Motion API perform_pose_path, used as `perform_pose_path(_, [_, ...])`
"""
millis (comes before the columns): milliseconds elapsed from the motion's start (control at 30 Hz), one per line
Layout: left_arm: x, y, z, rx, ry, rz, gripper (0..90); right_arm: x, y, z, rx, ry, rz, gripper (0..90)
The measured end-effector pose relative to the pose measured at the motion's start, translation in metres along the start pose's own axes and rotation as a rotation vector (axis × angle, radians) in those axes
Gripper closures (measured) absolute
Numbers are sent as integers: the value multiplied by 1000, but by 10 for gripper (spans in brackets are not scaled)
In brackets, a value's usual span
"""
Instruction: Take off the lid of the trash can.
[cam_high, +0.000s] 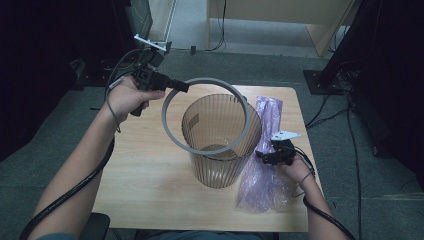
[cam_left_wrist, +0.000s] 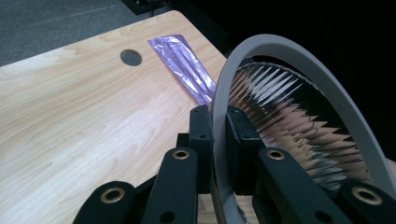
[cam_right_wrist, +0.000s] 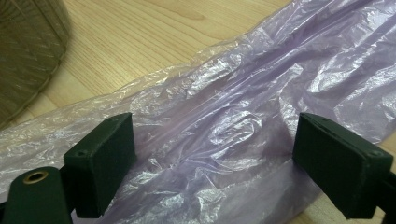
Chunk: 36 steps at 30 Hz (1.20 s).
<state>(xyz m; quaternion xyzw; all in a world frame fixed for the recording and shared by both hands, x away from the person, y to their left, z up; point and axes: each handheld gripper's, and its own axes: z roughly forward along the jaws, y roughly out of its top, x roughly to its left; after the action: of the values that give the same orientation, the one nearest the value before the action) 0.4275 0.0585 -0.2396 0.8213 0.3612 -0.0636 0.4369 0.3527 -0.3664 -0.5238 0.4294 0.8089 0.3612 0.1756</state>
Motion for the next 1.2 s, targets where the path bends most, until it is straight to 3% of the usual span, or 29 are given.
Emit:
perform_pose_path(167, [3, -4, -8, -11, 9, 2, 821, 0, 0, 0, 0, -5, 2, 127])
perform_pose_path(1200, [30, -31, -51, -64, 47, -73, 818, 1, 0, 0, 0, -9, 9, 126])
